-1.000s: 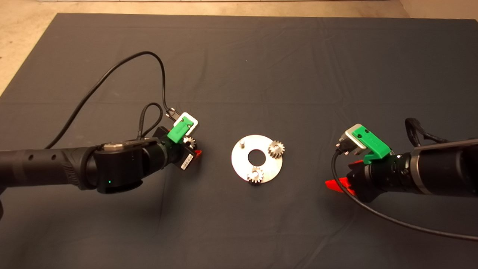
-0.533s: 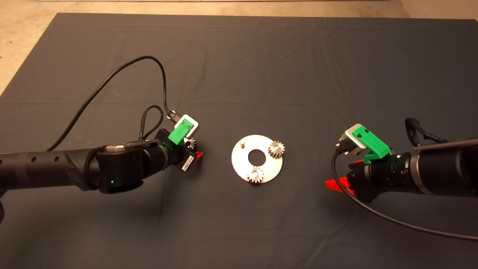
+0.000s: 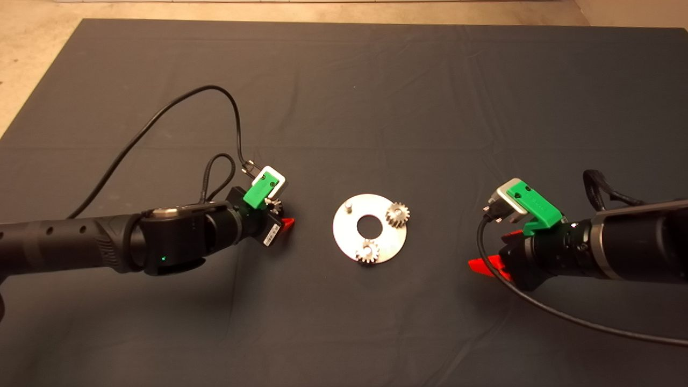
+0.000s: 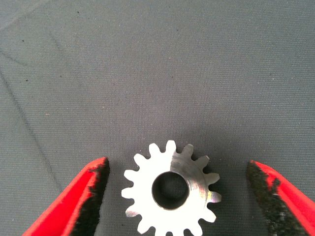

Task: Install three planetary gears onto the carrier pins

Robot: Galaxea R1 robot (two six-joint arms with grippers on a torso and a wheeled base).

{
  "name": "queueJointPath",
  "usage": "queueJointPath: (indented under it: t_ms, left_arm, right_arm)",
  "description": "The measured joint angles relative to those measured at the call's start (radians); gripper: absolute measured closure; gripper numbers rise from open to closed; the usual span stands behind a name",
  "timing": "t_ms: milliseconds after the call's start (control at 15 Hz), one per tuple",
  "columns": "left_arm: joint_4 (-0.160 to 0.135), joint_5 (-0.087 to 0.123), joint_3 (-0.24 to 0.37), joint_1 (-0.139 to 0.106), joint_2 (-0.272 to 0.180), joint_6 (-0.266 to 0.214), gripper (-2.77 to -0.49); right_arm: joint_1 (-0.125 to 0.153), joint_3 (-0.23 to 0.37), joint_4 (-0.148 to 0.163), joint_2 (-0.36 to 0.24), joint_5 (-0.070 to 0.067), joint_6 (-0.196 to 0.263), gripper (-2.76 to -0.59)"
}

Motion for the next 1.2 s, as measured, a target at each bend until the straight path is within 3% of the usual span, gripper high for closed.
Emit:
queueJointPath:
  t_ms: [1200]
  left_arm:
    - [0.000,-0.012,-0.003,0.000,-0.016,0.000,-1.21]
  right_arm:
    - [0.000,0.000,0.000,0.000,-0.001,0.000,-2.02]
